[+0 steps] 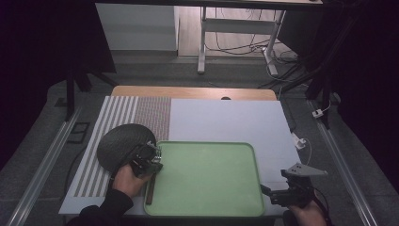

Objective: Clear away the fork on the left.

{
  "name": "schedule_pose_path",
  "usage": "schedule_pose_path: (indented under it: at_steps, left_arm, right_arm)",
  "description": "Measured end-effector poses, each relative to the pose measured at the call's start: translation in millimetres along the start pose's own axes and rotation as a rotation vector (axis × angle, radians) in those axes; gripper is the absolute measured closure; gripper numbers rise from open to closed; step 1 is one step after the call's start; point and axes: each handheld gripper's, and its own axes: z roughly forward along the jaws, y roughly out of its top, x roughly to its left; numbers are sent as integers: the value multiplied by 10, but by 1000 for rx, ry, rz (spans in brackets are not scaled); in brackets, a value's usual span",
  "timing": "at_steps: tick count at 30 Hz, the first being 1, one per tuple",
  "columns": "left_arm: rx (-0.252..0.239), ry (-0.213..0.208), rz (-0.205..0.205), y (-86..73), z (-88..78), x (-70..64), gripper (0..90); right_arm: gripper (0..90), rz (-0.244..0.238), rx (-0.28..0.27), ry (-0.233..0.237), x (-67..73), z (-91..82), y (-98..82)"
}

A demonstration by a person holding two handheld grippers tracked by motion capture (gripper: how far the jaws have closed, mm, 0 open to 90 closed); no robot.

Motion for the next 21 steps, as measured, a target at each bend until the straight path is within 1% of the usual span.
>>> schedule_pose_path:
  at_steps: [1,4,5,7,8,9,10,12,13,14,17,18,21]
  left_arm:
    - [-3,-5,3,2,-2,-9,886]
    - [-35,-24,10,21,-36,-41,796]
    - [-49,-23,20,27,-51,-52,796]
    - [-78,-19,35,29,-87,-70,748]
    - [-97,-22,40,26,-111,-71,689]
    - [-112,-27,44,22,-123,-70,664]
    - [-129,-29,53,16,-143,-67,664]
    - [-157,-33,58,5,-180,-58,619]
    - [-176,-37,70,-5,-201,-50,598]
    - [-194,-41,73,-14,-213,-48,575]
    - [-210,-55,61,-22,-246,-41,518]
    - [-218,-62,65,-27,-262,-36,496]
    - [-246,-62,75,-38,-310,-45,452]
  right_arm:
    - [19,0,0,0,0,0,0]
    - [19,-4,-1,2,2,0,0]
    - [19,-4,-1,2,2,0,0]
    - [19,-4,-1,1,4,0,1]
    - [19,-4,-1,1,4,-1,1]
    - [19,-4,-1,1,4,-1,1]
    - [19,-3,-1,1,4,-1,1]
    - [19,-3,0,0,6,0,2]
    - [19,-2,-1,0,7,1,2]
    - [19,-3,0,0,8,2,3]
    - [19,-5,-1,0,12,4,5]
    - [19,-5,-1,0,13,4,5]
    - [19,-8,0,-2,15,4,4]
